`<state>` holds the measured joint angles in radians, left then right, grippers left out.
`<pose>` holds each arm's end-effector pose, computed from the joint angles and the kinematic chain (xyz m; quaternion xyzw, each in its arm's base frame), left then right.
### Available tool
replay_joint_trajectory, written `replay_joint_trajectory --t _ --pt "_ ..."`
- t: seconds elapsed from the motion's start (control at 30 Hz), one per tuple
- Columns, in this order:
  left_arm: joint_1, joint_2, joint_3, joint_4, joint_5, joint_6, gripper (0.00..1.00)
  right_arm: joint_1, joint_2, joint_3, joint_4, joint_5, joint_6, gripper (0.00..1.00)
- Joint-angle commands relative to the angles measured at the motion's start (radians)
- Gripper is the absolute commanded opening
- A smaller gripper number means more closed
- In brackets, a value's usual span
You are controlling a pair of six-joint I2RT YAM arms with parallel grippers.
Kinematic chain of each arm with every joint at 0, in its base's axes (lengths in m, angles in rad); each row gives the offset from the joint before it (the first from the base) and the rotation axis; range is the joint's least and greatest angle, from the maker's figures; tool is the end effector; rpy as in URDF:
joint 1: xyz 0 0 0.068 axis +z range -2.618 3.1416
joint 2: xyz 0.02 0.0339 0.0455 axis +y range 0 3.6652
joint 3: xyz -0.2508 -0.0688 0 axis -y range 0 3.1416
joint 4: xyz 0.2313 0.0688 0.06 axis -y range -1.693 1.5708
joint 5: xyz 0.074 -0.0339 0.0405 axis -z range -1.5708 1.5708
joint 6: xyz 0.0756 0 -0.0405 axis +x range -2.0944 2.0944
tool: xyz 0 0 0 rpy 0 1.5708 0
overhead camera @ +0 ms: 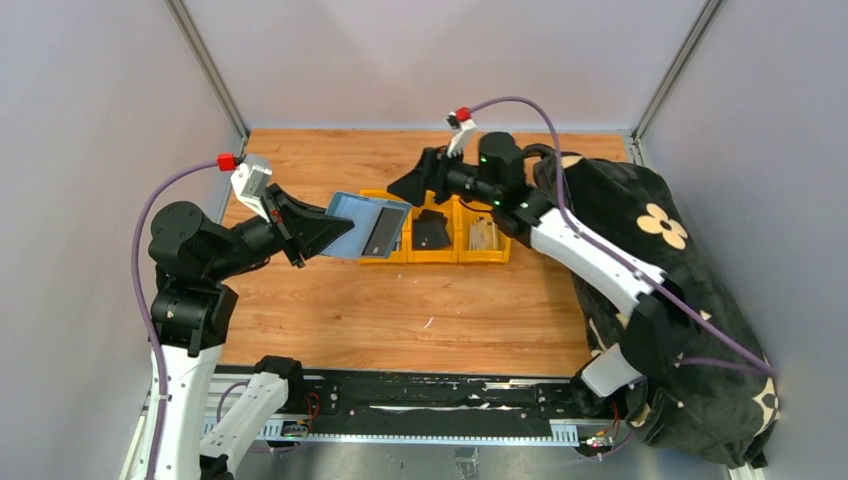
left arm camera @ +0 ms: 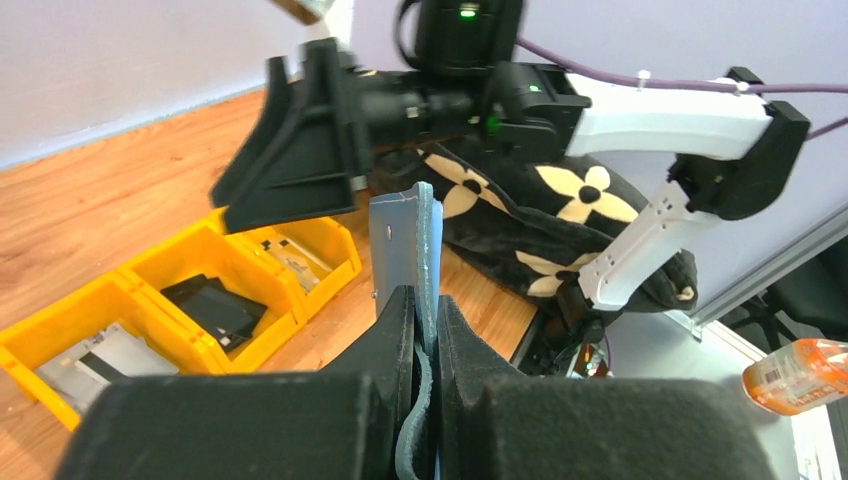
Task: Take the credit cards out of the card holder
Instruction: Place the credit card in the storage box, then remove the credit card from the card holder.
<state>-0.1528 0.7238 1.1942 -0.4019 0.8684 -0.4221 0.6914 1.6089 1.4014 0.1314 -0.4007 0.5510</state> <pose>0.1233 -0.0774 0.4463 0.2216 0.6548 -0.4633 0.5545 0.2982 0.2851 0.3643 -0.1854 0.7076 0.5064 0.4567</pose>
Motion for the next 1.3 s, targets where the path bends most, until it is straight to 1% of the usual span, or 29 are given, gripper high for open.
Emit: replay_joint_trajectory --t 0.0,0.13,0.27,0.33,0.43,0.5,0.57,0.6,0.67,0.77,0.93,1.27 --pt "0.004 -0.009 0.003 0.065 -0.017 -0.014 0.00 -0.058 -0.171 -0.171 0.140 -0.171 -0.001 0.79" --pt "0.004 -0.006 -0.019 0.096 -0.063 -0.018 0.00 -0.091 -0.333 -0.324 0.311 -0.329 0.037 0.79" --pt "0.004 -0.008 -0.039 0.162 -0.128 -0.050 0.00 -0.093 -0.444 -0.416 0.421 -0.412 0.099 0.81" --pt "0.004 -0.005 -0.045 0.186 -0.143 -0.068 0.00 -0.092 -0.470 -0.458 0.486 -0.424 0.148 0.83" --pt "0.003 0.005 -0.051 0.205 -0.148 -0.090 0.00 -0.091 -0.489 -0.554 0.666 -0.377 0.280 0.83" --pt "0.004 0.013 -0.056 0.213 -0.156 -0.108 0.00 -0.088 -0.473 -0.615 0.860 -0.336 0.381 0.83" --pt "0.004 0.023 -0.063 0.227 -0.158 -0.133 0.00 -0.080 -0.437 -0.646 0.971 -0.322 0.445 0.84" --pt "0.004 0.027 -0.070 0.240 -0.155 -0.150 0.00 -0.072 -0.416 -0.647 1.001 -0.322 0.465 0.84" --pt "0.004 0.036 -0.079 0.268 -0.147 -0.181 0.00 -0.047 -0.379 -0.629 1.030 -0.331 0.477 0.84" --pt "0.004 0.047 -0.085 0.299 -0.146 -0.210 0.00 -0.007 -0.345 -0.607 1.028 -0.325 0.447 0.84" --pt "0.004 0.045 -0.093 0.337 -0.134 -0.247 0.00 0.052 -0.323 -0.575 0.974 -0.295 0.382 0.84" --pt "0.004 0.036 -0.084 0.381 -0.098 -0.320 0.00 0.077 -0.284 -0.594 0.967 -0.211 0.384 0.84"
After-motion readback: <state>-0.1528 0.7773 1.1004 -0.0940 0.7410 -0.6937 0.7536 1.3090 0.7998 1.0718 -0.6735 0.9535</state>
